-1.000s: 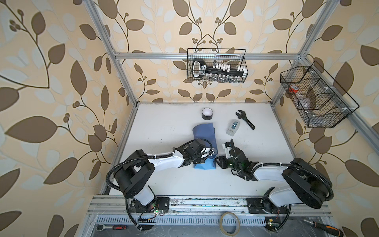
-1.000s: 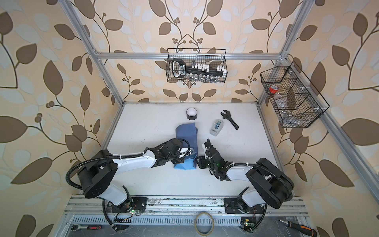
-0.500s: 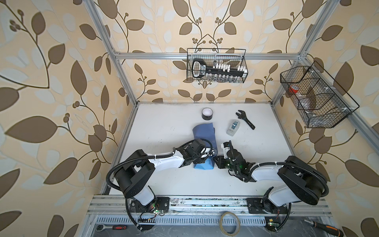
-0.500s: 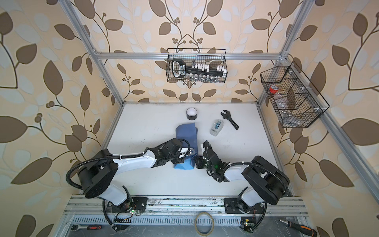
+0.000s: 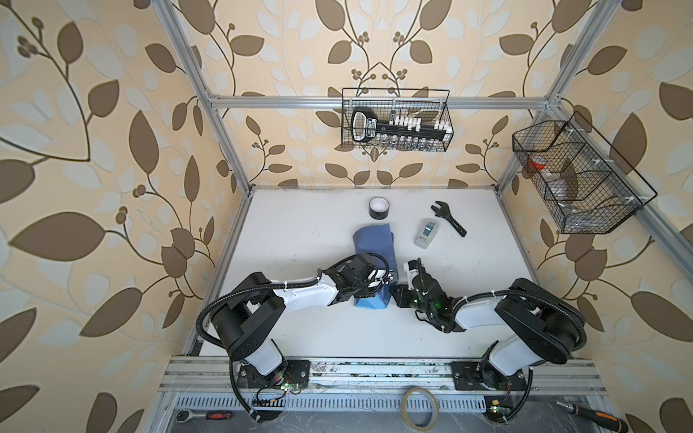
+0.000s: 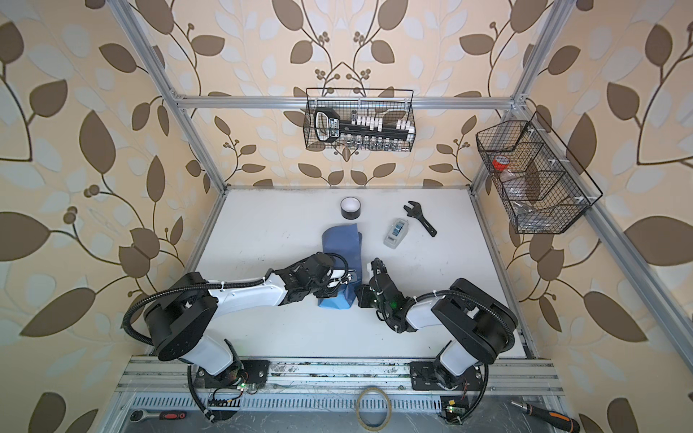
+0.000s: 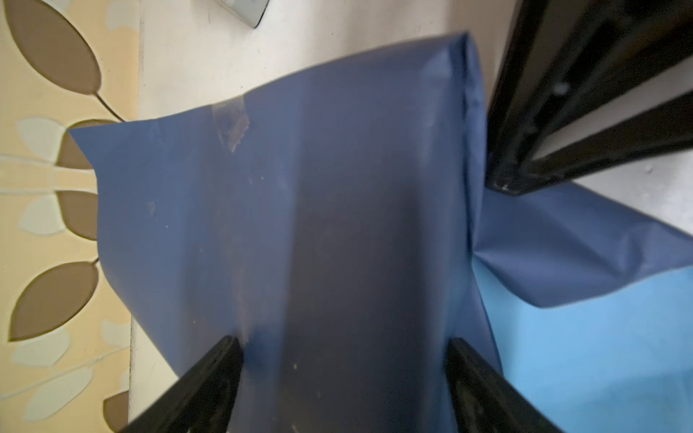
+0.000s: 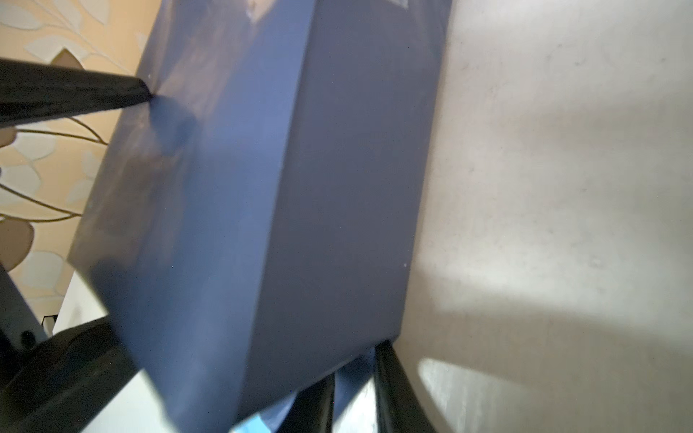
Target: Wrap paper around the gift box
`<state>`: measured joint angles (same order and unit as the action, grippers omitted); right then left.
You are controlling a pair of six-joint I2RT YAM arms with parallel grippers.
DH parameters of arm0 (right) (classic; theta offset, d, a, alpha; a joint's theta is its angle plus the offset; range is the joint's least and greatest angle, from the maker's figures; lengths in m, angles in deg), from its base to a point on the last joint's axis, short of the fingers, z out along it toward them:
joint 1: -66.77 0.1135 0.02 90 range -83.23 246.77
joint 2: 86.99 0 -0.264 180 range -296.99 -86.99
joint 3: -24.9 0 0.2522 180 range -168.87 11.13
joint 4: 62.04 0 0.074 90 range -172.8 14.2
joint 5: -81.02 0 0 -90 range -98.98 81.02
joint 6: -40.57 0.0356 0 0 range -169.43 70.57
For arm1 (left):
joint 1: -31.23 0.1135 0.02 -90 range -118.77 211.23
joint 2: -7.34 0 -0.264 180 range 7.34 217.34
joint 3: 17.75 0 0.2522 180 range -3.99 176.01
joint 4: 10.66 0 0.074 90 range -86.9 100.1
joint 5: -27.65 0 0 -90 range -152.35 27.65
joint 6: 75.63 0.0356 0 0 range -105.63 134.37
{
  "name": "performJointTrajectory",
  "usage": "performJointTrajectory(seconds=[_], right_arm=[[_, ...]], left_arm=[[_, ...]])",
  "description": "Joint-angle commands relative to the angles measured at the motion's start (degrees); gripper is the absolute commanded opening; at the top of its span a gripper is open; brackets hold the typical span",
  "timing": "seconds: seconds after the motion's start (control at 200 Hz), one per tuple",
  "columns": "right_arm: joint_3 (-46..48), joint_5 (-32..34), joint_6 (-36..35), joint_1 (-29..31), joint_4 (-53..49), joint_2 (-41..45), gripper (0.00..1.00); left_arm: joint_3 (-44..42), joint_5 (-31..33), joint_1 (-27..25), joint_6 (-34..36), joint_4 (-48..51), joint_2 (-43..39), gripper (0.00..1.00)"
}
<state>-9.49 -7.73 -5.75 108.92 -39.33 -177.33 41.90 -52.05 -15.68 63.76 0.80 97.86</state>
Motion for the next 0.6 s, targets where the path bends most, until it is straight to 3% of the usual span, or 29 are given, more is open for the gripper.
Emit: performJointTrajectory(seconds=[0.0,0.595], right_arm=[[-0.64,1.44,1.14,0.39,3.11,-1.36,0.21],[2.50,3.12,3.37,1.20,11.40,-2.10,0.21]], left_arm=[[0.63,-1.95,-0.46,2.78,3.32,1.76,0.86],[1.00,-1.96,-0.46,2.51,3.94,1.78,0.86]])
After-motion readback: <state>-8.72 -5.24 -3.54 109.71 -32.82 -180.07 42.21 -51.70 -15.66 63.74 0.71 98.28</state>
